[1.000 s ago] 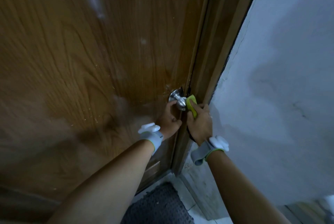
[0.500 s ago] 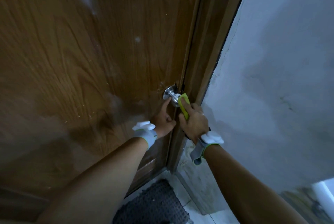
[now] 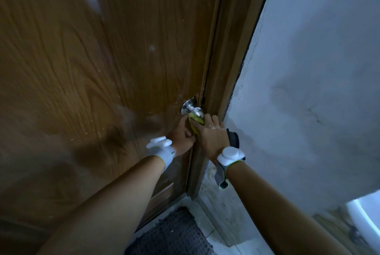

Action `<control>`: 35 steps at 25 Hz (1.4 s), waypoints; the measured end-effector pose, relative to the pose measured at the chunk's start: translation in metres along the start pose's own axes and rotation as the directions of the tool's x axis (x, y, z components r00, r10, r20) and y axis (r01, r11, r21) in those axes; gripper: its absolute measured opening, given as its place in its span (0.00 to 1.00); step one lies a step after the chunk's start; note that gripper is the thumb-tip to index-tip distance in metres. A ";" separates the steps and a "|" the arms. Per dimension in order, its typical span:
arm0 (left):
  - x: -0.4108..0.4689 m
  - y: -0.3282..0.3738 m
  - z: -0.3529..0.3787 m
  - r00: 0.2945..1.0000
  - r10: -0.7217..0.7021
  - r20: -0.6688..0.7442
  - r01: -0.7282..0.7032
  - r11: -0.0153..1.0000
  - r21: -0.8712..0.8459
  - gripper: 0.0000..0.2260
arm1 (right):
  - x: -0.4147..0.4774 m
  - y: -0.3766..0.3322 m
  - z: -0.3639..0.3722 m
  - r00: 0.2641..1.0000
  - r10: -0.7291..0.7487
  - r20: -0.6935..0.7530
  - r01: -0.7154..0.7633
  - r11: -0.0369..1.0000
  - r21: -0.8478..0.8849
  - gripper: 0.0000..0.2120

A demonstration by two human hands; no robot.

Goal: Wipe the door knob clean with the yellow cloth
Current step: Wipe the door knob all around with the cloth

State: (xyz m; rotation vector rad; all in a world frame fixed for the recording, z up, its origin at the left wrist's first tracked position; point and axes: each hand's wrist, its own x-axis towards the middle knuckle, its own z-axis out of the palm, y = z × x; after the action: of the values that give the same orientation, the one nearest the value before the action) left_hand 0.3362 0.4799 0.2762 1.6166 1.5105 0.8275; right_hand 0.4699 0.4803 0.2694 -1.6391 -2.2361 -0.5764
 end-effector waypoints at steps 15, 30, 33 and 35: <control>-0.003 0.005 -0.001 0.978 0.042 -0.206 -0.032 0.998 0.050 0.17 | 0.022 -0.002 -0.003 0.683 0.614 0.396 -0.670 0.312 0.673 0.18; 0.003 0.021 -0.006 0.988 -0.131 -0.076 0.135 0.990 0.042 0.25 | 0.015 -0.005 0.005 0.859 0.489 0.151 -0.471 0.639 0.608 0.22; -0.001 0.022 -0.002 0.989 -0.134 -0.069 0.134 0.991 -0.001 0.27 | 0.024 0.002 0.005 0.757 0.575 0.309 -0.594 0.411 0.691 0.19; -0.003 0.021 -0.001 0.990 -0.123 -0.066 0.123 0.992 0.006 0.28 | 0.028 0.009 0.005 0.720 0.518 0.461 -0.645 0.254 0.721 0.18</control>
State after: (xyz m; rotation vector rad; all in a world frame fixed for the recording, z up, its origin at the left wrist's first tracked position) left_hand 0.3458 0.4768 0.2952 1.4999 1.6451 0.8118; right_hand 0.4705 0.5085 0.2796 -1.6937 -1.2835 0.7886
